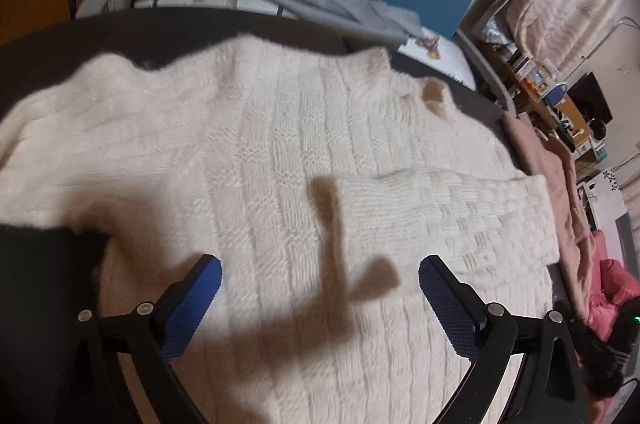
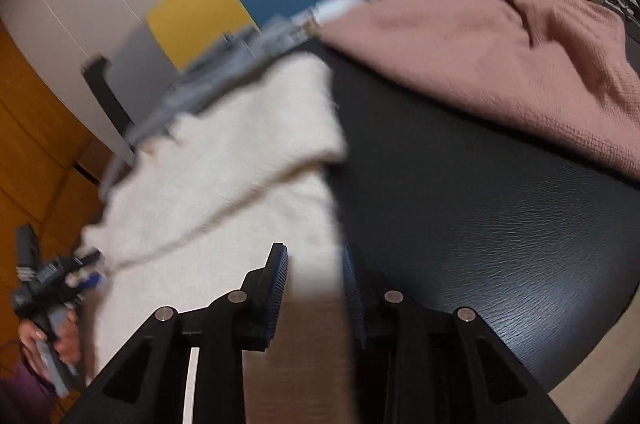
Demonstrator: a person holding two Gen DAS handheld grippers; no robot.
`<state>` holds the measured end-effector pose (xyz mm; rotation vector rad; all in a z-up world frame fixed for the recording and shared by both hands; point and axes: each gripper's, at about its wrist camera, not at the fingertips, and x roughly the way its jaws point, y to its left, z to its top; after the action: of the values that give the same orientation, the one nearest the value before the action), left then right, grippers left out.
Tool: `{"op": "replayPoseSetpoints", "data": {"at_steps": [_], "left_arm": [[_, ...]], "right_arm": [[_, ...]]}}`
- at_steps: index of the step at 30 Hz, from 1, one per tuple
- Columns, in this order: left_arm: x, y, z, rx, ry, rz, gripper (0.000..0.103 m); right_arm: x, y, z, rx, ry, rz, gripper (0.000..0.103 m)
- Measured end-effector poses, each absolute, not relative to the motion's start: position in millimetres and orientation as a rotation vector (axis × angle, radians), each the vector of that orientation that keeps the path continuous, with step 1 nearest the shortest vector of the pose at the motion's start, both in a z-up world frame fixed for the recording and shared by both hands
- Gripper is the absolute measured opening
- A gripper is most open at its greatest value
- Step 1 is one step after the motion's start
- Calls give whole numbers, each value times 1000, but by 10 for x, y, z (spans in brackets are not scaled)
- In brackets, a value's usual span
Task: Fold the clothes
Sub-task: 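Fold the sleeve across the sweater body with the right gripper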
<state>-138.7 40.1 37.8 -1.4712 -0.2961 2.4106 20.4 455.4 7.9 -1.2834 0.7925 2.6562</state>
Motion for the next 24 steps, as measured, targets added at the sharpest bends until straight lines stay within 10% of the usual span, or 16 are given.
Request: {"op": "replayPoseSetpoints", "data": {"at_steps": [11,18,24], "left_arm": [[-1453,662,322,-1494,-137,2435,100],[-1463,751,296,-1472,-61,2461,98],[-1513,834,399,-1449,-45,2446,49]], "right_arm": [[-10,4542,263,-1295,340,2543,0],[172,4450,425,-1168,614,2703,7],[-315,4069,251,-1330,586,2678,7]]}}
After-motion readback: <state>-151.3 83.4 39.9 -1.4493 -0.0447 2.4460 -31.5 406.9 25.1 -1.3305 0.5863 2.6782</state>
